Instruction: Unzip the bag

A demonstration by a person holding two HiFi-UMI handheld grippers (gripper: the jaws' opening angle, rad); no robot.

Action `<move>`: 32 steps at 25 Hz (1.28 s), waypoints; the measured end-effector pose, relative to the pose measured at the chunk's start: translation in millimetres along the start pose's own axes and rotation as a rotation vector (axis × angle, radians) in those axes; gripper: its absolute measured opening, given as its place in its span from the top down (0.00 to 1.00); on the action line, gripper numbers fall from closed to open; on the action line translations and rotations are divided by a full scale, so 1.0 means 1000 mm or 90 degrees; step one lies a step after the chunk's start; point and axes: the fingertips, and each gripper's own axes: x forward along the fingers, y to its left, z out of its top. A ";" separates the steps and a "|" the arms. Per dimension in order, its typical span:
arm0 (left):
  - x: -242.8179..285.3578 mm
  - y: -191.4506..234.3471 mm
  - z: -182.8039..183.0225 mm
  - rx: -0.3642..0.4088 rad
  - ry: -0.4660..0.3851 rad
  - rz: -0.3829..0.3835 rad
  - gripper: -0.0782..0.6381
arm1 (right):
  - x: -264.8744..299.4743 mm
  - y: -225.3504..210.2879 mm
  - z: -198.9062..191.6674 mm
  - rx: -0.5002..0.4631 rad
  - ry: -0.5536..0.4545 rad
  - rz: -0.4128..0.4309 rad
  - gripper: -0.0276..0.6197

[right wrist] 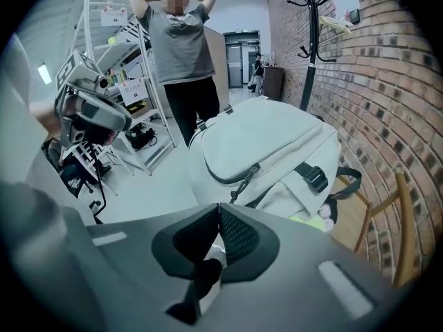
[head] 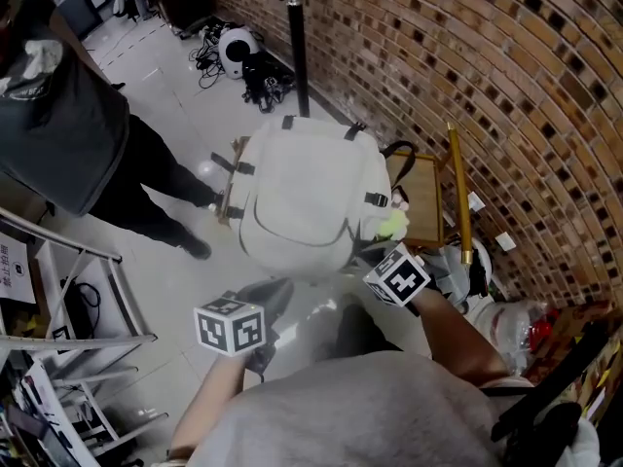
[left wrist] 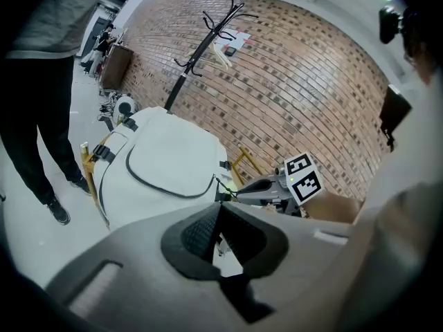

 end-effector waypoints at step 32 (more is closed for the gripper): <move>-0.077 0.031 -0.061 -0.051 -0.031 0.023 0.89 | 0.039 0.087 0.000 -0.041 0.037 -0.015 0.95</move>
